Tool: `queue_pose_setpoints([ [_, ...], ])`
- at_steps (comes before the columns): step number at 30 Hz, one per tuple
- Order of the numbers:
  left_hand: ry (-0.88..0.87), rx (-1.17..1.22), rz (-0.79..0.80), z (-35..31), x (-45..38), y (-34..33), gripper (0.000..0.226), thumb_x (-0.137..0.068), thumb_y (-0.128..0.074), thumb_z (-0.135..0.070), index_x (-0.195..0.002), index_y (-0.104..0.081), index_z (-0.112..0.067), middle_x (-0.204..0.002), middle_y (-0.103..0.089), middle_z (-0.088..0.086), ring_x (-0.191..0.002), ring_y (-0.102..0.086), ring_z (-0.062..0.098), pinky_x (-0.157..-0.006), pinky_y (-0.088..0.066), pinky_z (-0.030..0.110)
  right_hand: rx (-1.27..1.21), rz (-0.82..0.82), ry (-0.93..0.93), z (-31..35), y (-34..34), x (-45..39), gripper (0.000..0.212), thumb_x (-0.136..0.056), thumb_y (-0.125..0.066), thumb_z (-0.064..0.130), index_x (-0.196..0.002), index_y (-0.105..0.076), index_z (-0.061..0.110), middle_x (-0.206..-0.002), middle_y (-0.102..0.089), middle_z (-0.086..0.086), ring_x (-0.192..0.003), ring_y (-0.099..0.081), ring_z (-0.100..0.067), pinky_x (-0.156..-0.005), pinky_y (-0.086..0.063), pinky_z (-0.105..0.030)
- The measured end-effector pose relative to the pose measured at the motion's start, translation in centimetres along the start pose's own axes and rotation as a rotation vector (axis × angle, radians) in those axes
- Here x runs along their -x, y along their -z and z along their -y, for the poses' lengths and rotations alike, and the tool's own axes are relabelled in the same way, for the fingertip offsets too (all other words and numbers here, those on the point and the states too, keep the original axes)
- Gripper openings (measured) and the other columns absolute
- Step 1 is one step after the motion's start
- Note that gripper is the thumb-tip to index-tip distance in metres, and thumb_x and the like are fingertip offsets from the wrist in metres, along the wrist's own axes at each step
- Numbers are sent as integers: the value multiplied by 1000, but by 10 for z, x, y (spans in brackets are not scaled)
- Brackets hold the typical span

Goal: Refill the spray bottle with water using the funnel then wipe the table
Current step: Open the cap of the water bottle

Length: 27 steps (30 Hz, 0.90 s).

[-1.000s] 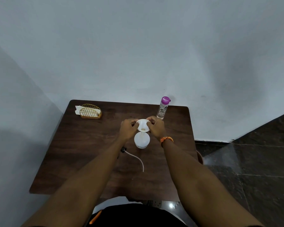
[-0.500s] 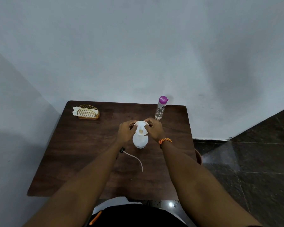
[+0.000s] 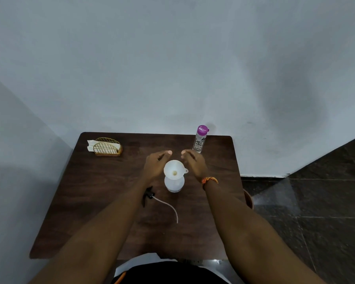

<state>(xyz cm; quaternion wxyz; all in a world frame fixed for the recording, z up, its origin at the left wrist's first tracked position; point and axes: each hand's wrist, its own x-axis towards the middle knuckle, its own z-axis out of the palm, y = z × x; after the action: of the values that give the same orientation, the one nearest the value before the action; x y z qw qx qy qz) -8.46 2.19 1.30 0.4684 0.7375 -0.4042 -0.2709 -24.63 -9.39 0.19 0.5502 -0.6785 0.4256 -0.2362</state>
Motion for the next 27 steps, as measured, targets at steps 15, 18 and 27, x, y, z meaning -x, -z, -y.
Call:
queue_pose_setpoints([
  [15,-82,-153,306,-74,-137,-68,52,-96,-71,-26,-146,-58,-19,-150,-58,5,-131,-58,21,-108,-48,30,165,-316,-211,-24,33,-96,62,-79,-82,30,-133,-58,11,-128,-65,-10,-118,-63,-27,-99,-56,-41],
  [18,-126,-245,417,-67,-154,-87,63,-96,-72,-25,-153,-47,-21,-156,-49,6,-141,-48,24,-115,-45,37,96,-278,-135,-13,36,-98,46,-89,-77,27,-132,-62,17,-121,-70,-2,-108,-66,-16,-83,-48,-14],
  [27,-153,-313,451,-52,-182,-94,51,-94,-73,-31,-141,-61,-16,-140,-65,6,-126,-61,23,-108,-51,43,153,-169,-102,-24,49,-119,48,-87,-81,16,-131,-64,12,-110,-72,-4,-98,-65,-15,-71,-41,2],
])
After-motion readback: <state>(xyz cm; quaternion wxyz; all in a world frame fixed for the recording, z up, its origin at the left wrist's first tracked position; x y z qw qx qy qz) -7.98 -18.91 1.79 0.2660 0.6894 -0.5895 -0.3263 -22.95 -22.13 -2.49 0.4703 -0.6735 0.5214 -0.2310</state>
